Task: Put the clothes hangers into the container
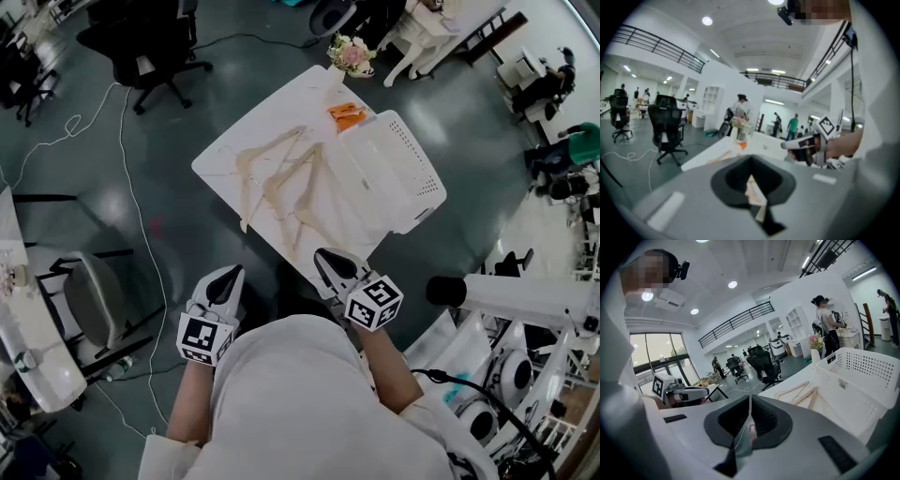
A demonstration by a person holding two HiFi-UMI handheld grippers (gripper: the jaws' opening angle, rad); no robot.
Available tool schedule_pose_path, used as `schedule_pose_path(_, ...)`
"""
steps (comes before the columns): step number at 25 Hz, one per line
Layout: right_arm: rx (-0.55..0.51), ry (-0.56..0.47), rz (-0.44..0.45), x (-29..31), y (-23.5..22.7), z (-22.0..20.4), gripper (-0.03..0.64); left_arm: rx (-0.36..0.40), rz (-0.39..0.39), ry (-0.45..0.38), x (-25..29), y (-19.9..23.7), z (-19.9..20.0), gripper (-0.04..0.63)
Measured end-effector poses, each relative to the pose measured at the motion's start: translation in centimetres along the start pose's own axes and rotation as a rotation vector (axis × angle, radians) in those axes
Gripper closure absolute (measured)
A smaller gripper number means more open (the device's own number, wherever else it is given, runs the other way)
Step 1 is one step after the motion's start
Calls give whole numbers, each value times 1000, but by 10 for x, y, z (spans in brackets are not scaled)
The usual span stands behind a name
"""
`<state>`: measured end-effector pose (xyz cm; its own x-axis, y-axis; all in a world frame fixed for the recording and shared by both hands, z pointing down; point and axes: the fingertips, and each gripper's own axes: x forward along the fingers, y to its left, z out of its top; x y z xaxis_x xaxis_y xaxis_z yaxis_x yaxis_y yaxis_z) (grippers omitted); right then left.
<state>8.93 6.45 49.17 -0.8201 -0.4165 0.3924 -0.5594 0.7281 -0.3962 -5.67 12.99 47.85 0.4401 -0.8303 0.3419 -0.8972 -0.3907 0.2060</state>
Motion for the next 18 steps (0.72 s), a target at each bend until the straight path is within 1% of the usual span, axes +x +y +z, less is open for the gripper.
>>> schedule_pose_path(4,-4,62,32,8,-25,-12,608,-26,50,10,9,0,-8,597)
schedule_pose_path(8,-12,136,56,18,-53,-28,581,-55,94,34,21,0,-20,597)
schedule_pose_path(12,-29,216,55,31,-89,-48,572,-73,108,60,37,-7,-26,597)
schedule_pose_path(18,-47,354,58,61,-139,-89,563,-91,119,97,53,-16,-33,597)
